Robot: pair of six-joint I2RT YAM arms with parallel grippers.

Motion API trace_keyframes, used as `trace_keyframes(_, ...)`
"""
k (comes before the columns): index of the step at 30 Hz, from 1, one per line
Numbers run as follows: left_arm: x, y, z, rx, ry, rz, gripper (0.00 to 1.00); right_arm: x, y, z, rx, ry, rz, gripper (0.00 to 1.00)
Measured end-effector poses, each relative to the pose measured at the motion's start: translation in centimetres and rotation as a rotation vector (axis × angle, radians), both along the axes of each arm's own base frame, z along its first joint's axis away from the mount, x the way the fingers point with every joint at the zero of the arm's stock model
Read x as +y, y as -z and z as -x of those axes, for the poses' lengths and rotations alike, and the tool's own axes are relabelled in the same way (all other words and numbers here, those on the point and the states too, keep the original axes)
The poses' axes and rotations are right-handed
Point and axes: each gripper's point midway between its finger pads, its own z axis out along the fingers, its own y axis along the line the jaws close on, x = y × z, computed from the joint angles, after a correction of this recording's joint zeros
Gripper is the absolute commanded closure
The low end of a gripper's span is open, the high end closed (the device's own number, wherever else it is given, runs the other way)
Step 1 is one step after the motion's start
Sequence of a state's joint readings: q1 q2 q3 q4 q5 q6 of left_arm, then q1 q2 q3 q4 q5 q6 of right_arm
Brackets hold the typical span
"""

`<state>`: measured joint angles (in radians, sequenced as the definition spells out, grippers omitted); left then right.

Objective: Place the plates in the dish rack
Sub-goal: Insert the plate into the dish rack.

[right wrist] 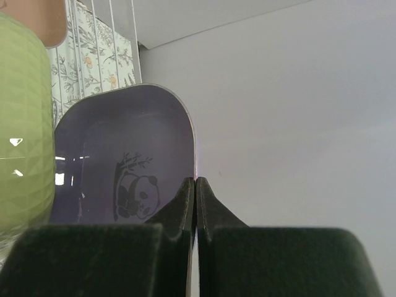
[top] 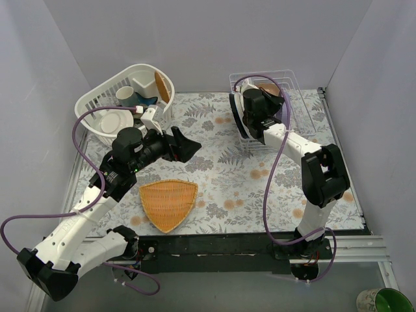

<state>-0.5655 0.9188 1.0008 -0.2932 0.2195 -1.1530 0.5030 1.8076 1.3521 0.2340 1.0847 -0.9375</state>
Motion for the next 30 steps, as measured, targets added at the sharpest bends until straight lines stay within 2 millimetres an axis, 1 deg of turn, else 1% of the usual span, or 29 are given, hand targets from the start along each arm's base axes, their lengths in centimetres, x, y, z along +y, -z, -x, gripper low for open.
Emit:
trace_keyframes(7,0.0,0.1,0.0,0.003,-0.002,-0.002,0.02,0.2,0.2,-0.5,-0.009,-0.013,-0.006,0.99)
trace_keyframes(9,0.1,0.2,0.0,0.008,-0.004,-0.006,0.02,0.3,0.7,-0.9,-0.011,-0.016,-0.006,0.99)
trace_keyframes(14,0.3,0.6,-0.1,0.018,-0.018,-0.016,0.02,0.7,2.6,-2.0,0.017,-0.032,0.024,0.99)
trace_keyframes(17,0.4,0.7,-0.1,0.022,-0.024,-0.02,0.02,1.1,2.6,-2.5,0.007,-0.038,0.025,0.99)
trace_keyframes(19,0.4,0.8,-0.2,0.025,-0.027,-0.022,0.02,1.2,2.7,-2.7,0.004,-0.043,0.023,0.89)
trace_keyframes(20,0.4,0.9,-0.2,0.027,-0.028,-0.024,0.02,1.3,2.6,-2.8,0.002,-0.044,0.02,0.87)
trace_keyframes(21,0.5,1.0,-0.2,0.03,-0.028,-0.026,0.02,1.3,2.6,-2.9,0.0,-0.045,0.015,0.77)
trace_keyframes(24,0.4,1.1,-0.3,0.035,-0.028,-0.029,0.02,1.7,2.6,-3.1,-0.013,-0.059,-0.025,0.57)
trace_keyframes(26,0.4,1.3,-0.3,0.039,-0.028,-0.031,0.02,1.9,2.5,-3.3,-0.027,-0.064,-0.054,0.54)
trace_keyframes(27,0.3,1.3,-0.3,0.039,-0.028,-0.031,0.02,2.1,2.3,-3.4,-0.032,-0.067,-0.064,0.51)
trace_keyframes(30,0.3,1.3,-0.4,0.04,-0.028,-0.032,0.02,2.3,2.2,-3.6,-0.045,-0.071,-0.092,0.5)
